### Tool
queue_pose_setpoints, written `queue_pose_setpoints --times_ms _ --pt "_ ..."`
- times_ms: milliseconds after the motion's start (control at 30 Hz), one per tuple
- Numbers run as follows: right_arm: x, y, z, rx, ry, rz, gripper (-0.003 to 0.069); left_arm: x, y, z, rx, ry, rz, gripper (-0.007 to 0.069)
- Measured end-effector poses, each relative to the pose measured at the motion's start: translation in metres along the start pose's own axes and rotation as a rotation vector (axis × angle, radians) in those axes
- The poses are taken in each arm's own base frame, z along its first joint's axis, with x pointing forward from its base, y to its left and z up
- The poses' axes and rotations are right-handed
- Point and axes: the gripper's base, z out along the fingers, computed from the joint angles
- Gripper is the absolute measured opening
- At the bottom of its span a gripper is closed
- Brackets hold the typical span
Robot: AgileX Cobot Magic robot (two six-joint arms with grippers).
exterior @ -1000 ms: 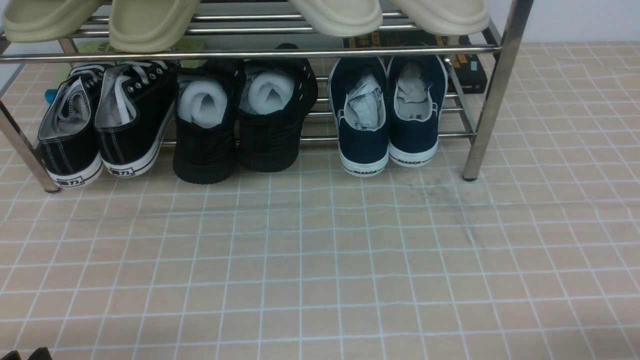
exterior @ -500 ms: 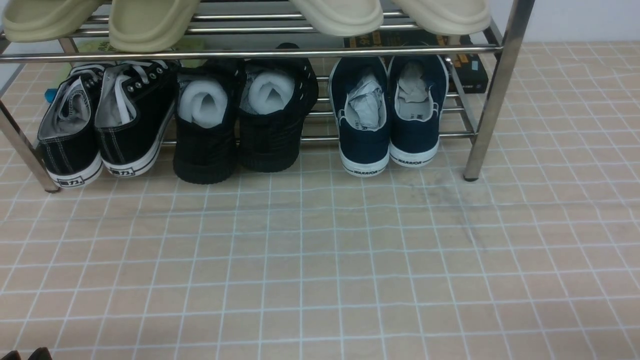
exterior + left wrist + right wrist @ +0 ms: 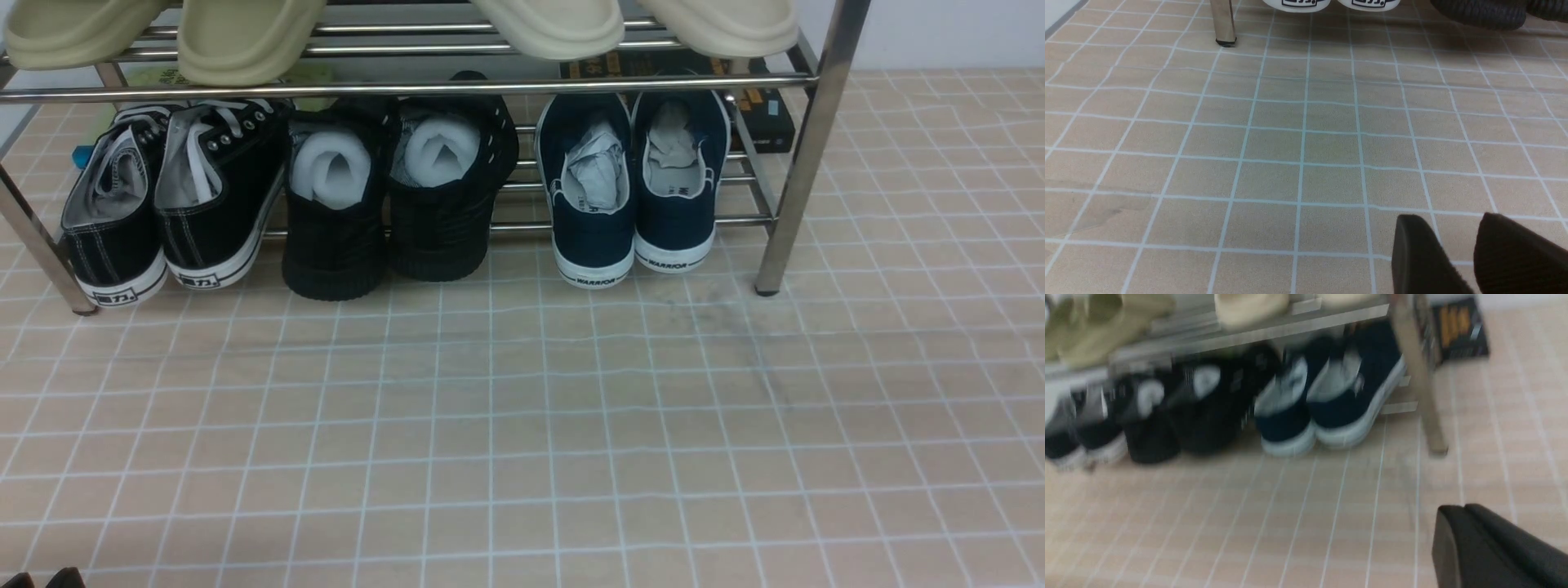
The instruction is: Take the shoes off the shelf from the light coffee tablecloth by hand.
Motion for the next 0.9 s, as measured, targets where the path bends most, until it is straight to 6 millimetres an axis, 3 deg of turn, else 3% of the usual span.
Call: queue_pose_setpoints --times_ms 100,133,167,333,467,500,633,767,900 --pt "-0.013 -0.007 0.048 -0.047 0.333 0.050 0.0000 0.000 0.000 0.000 0.000 0.000 0.000 0.0241" --pt "-0.015 -0.006 0.051 -0.058 0.353 0.048 0.0000 0.000 0.000 0.000 0.000 0.000 0.000 0.0241" --pt "-0.019 -0.005 0.075 -0.107 0.472 0.049 0.0000 0.000 0.000 0.000 0.000 0.000 0.000 0.0241" --pt "-0.039 0.035 0.143 -0.307 0.680 -0.040 0.0000 0.000 0.000 0.000 0.000 0.000 0.000 0.0241" --pt "-0.052 0.069 0.188 -0.335 0.763 -0.130 0.0000 0.000 0.000 0.000 0.000 0.000 0.000 0.0241" --pt "-0.053 0.071 0.190 -0.333 0.766 -0.136 0.0000 0.000 0.000 0.000 0.000 0.000 0.000 0.0241" --pt "-0.072 0.108 0.232 -0.237 0.761 -0.228 0.0000 0.000 0.000 0.000 0.000 0.000 0.000 0.0241" --pt "-0.082 0.134 0.253 -0.155 0.744 -0.293 0.0004 0.000 0.000 0.000 0.000 0.000 0.000 0.0241" --pt "-0.081 0.152 0.281 -0.070 0.738 -0.337 0.0024 0.000 0.000 0.000 0.000 0.000 0.000 0.0241"
